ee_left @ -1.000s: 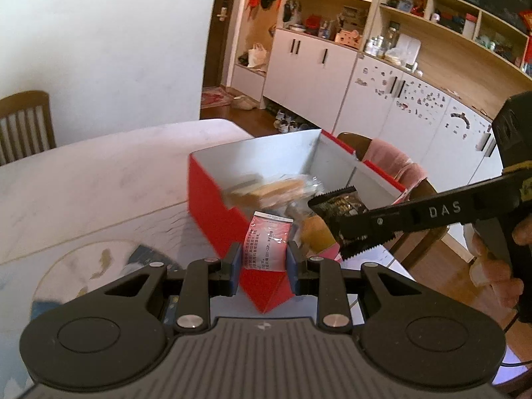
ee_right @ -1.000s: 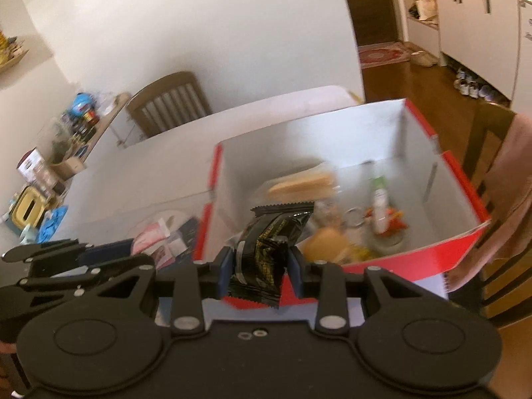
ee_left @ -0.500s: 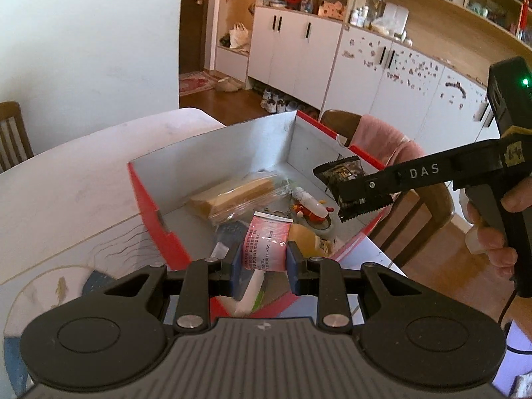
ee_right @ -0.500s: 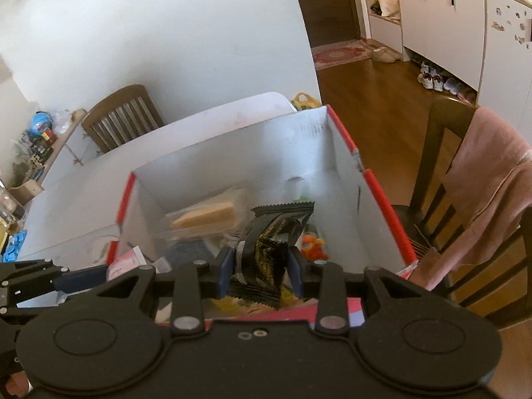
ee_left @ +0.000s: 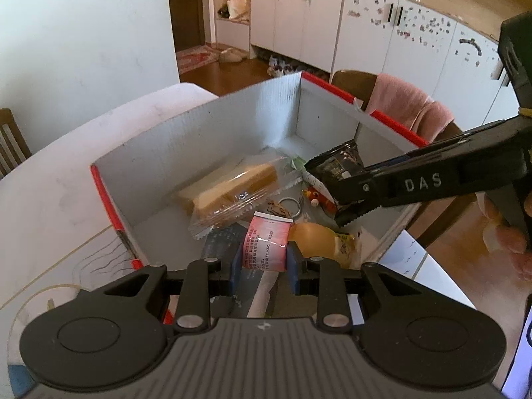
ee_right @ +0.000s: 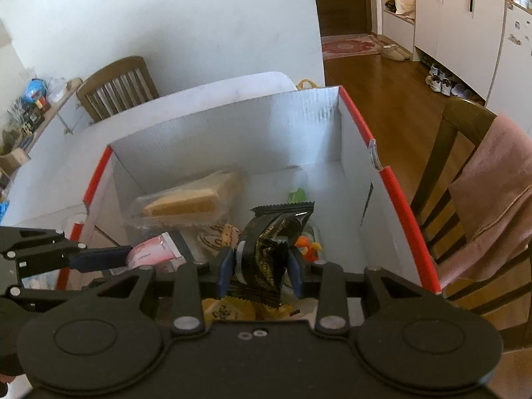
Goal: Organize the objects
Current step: 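Carry the pink packet and black snack bag into the red box with both tools, then open both tools to drop the packet and snack bag into the box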
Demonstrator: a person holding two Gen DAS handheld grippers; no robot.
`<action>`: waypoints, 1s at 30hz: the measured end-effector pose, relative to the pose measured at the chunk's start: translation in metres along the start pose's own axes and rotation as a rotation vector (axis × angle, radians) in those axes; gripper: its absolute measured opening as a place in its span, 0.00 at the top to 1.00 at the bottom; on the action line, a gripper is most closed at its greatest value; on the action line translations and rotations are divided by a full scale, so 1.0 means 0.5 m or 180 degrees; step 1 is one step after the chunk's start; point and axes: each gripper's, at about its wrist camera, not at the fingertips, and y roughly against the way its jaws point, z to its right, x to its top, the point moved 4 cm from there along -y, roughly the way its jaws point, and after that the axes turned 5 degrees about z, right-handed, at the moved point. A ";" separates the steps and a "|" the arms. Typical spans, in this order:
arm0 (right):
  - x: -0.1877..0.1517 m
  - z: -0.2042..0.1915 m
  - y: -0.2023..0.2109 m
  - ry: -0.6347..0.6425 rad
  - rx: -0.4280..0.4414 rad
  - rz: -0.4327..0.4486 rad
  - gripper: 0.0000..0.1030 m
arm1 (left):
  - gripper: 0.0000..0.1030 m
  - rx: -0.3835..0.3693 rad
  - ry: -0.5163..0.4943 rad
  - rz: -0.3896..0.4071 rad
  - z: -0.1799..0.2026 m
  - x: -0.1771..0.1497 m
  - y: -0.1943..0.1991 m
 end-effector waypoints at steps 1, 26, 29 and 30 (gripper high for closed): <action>0.000 0.002 -0.002 0.0012 -0.0006 -0.0010 0.67 | 0.74 0.0005 0.0016 -0.0024 0.000 0.001 -0.007; -0.004 0.023 0.027 0.0030 0.0151 -0.0034 0.52 | 0.74 -0.0018 0.0072 -0.0504 -0.008 0.026 -0.092; -0.008 0.018 0.042 0.0056 0.0186 -0.0006 0.48 | 0.74 -0.0045 0.0133 -0.0503 -0.012 0.024 -0.091; -0.010 0.016 0.047 0.0062 0.0196 -0.0001 0.46 | 0.74 -0.0051 0.0146 -0.0500 -0.014 0.023 -0.090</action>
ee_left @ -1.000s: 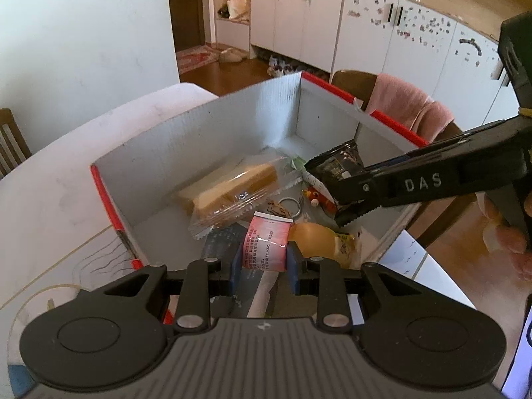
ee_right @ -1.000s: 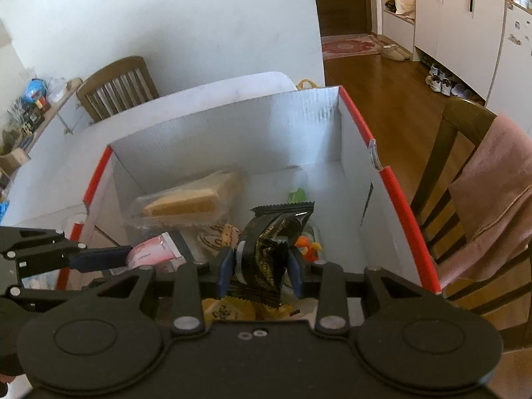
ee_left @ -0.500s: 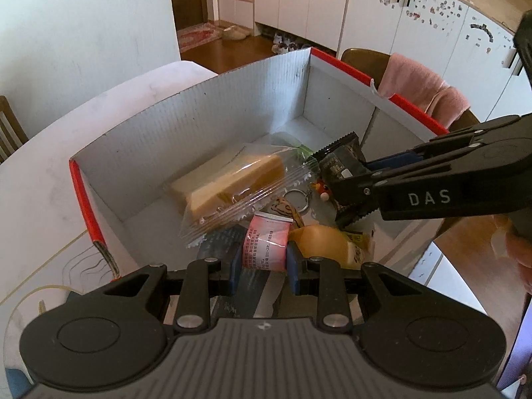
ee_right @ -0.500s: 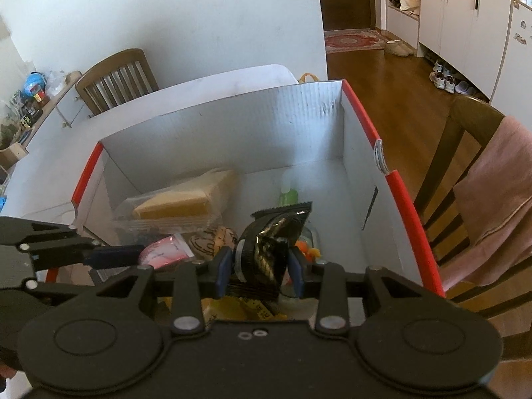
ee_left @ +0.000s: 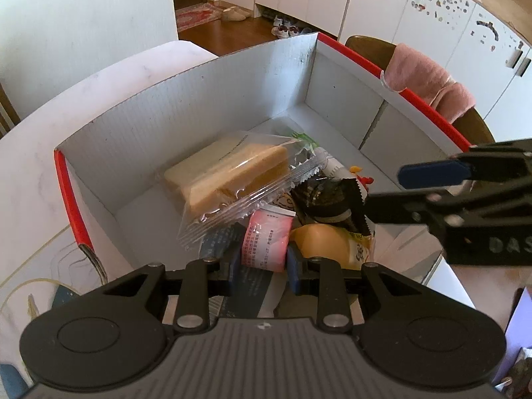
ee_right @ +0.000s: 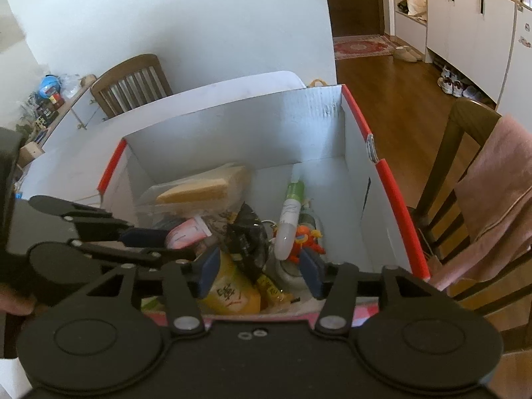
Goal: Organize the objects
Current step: 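Open both tools to drop the packet and snack bag into the box, then move both tools back toward the cotton swab pack and white cup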
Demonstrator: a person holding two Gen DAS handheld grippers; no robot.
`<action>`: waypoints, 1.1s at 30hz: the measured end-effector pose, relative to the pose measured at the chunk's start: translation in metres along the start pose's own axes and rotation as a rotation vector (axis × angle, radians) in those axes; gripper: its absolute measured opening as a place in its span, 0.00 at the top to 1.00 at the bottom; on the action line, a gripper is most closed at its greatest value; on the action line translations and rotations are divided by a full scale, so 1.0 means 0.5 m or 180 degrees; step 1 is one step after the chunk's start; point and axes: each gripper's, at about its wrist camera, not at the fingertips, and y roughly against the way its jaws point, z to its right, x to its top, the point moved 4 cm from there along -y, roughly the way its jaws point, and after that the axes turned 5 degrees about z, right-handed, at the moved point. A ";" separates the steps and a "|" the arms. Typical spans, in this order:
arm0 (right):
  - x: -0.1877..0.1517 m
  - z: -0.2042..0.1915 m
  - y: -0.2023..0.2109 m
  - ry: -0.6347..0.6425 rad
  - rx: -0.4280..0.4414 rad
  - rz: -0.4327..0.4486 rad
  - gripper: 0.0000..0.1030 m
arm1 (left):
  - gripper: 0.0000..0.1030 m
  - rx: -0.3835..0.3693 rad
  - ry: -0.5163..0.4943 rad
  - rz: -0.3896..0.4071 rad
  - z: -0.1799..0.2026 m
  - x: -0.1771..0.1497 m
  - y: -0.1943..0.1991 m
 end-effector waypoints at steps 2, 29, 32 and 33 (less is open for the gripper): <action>-0.004 -0.004 0.010 0.0003 0.0032 0.0015 0.43 | 0.73 -0.0008 0.0026 0.0007 -0.002 -0.003 0.002; -0.009 -0.117 0.121 0.0166 0.0288 0.0298 0.21 | 0.37 -0.0323 0.0121 0.0636 -0.012 -0.047 0.161; -0.009 -0.135 0.130 0.0115 0.0307 0.0329 0.14 | 0.37 -0.0352 0.0157 0.0712 -0.028 -0.058 0.189; -0.010 -0.141 0.132 0.0084 0.0326 0.0328 0.14 | 0.37 -0.0357 0.0180 0.0735 -0.034 -0.061 0.198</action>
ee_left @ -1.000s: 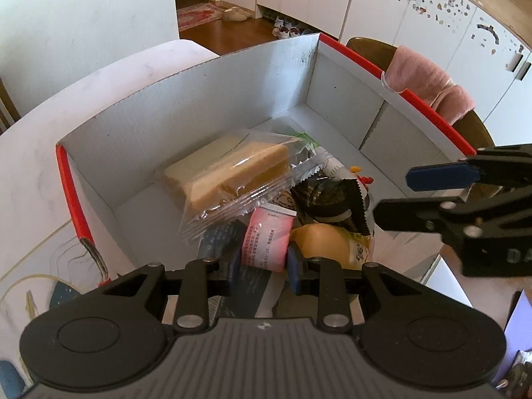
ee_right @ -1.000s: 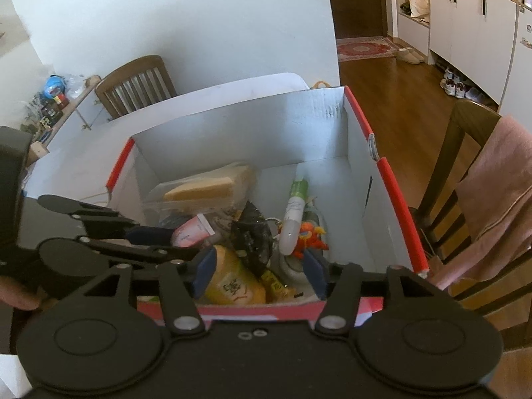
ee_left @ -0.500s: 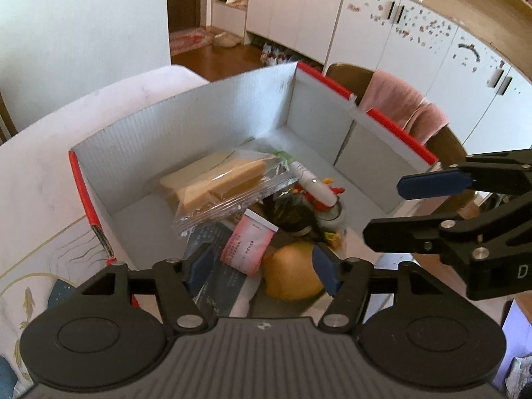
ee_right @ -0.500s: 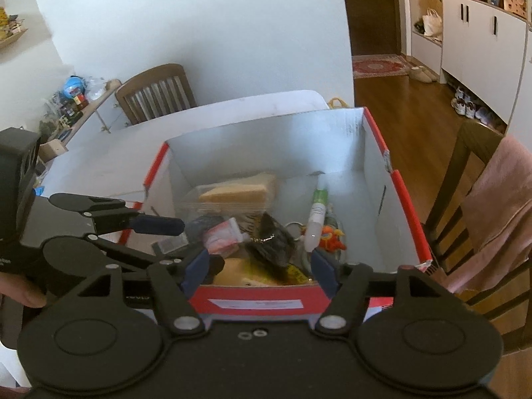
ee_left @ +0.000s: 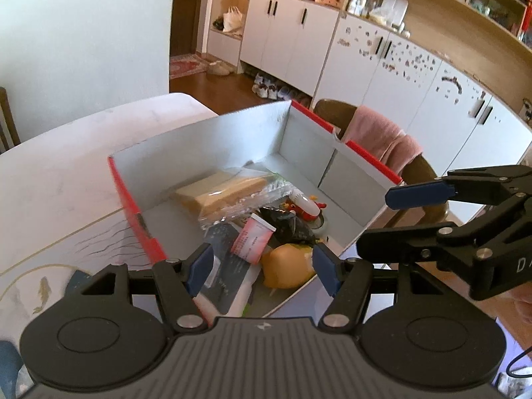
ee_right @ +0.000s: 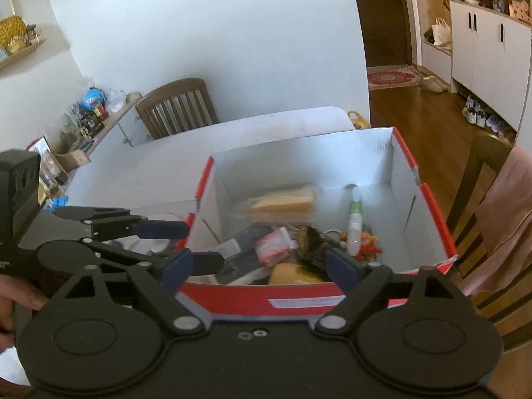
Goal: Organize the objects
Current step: 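Move both tools back toward the cotton swab pack and white cup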
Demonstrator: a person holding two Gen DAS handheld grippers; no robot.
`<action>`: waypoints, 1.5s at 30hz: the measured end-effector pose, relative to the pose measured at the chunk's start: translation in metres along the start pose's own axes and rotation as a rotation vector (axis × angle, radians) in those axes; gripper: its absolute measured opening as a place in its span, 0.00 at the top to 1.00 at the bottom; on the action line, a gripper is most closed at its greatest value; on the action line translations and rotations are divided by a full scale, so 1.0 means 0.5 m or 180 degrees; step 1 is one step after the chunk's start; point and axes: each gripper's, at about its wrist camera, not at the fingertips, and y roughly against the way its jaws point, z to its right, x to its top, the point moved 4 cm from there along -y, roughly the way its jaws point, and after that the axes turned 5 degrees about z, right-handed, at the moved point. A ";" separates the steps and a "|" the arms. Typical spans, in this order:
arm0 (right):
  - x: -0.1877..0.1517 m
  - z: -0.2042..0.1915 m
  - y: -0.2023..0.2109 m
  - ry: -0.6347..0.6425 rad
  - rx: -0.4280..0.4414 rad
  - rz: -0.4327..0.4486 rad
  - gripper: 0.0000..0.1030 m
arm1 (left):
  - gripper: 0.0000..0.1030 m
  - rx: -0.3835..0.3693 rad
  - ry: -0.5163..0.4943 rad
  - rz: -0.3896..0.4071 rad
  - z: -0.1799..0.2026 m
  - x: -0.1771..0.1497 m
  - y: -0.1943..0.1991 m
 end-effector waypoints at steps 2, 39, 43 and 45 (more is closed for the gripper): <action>-0.001 -0.017 0.000 -0.0027 0.0032 0.0004 0.11 | 0.36 0.0003 0.0024 0.0057 -0.010 -0.002 0.019; -0.086 -0.397 -0.205 0.0512 -0.0022 -0.0306 0.01 | 0.00 0.0601 0.0083 0.0122 -0.360 -0.267 0.311; -0.095 -0.408 -0.252 0.0572 -0.0157 -0.0354 0.01 | 0.00 0.0630 0.0006 0.0001 -0.388 -0.299 0.291; -0.099 -0.409 -0.275 0.0555 -0.0189 -0.0387 0.02 | 0.00 0.0662 0.0008 -0.0043 -0.402 -0.316 0.281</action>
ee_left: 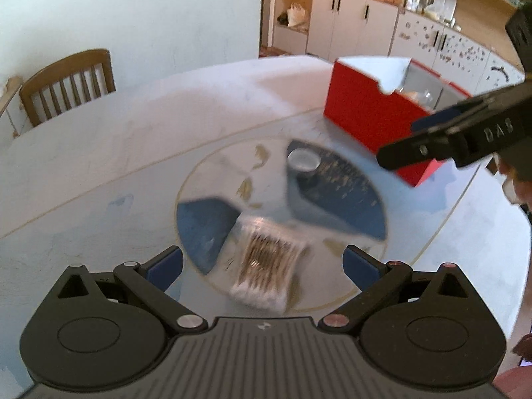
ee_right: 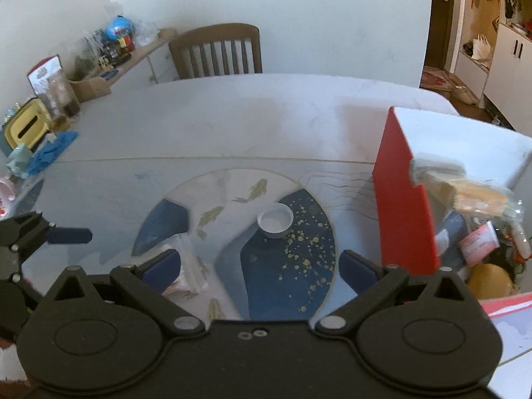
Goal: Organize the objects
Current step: 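Move both tools back toward the cotton swab pack and white cup, then grasp the clear cotton swab pack with the left tool while the right tool grasps the white cup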
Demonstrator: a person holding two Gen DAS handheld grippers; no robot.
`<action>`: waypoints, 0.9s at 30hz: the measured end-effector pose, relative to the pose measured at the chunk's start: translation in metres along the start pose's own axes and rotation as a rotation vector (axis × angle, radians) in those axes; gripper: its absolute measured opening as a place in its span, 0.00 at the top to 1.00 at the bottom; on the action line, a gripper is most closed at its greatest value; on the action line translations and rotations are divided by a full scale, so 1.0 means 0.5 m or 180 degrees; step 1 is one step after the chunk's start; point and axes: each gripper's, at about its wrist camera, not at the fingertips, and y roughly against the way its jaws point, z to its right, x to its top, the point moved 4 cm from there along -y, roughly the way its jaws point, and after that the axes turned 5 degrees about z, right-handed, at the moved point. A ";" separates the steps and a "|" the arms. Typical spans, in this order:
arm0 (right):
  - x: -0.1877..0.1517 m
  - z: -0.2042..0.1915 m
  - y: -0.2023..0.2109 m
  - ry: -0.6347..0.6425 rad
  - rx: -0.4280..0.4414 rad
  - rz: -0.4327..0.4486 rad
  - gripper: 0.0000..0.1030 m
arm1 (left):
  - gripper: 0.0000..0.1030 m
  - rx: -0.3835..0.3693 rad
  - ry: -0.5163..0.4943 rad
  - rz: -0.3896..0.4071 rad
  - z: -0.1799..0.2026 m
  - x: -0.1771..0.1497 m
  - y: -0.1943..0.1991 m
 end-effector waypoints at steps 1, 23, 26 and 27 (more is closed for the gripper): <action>0.001 0.000 -0.011 -0.0015 -0.0019 -0.0023 0.02 | 0.00 -0.0001 0.0003 -0.0011 -0.005 -0.007 -0.007; 0.021 0.018 -0.201 0.0004 -0.0298 -0.0367 0.22 | 0.00 0.0102 -0.0218 0.0004 0.011 -0.027 -0.102; 0.022 0.015 -0.210 0.0055 -0.0304 -0.0384 0.25 | 0.00 0.0088 -0.0215 -0.0026 0.012 -0.029 -0.114; 0.023 0.014 -0.213 0.0067 -0.0298 -0.0386 0.27 | 0.00 0.0090 -0.0219 -0.0036 0.013 -0.030 -0.117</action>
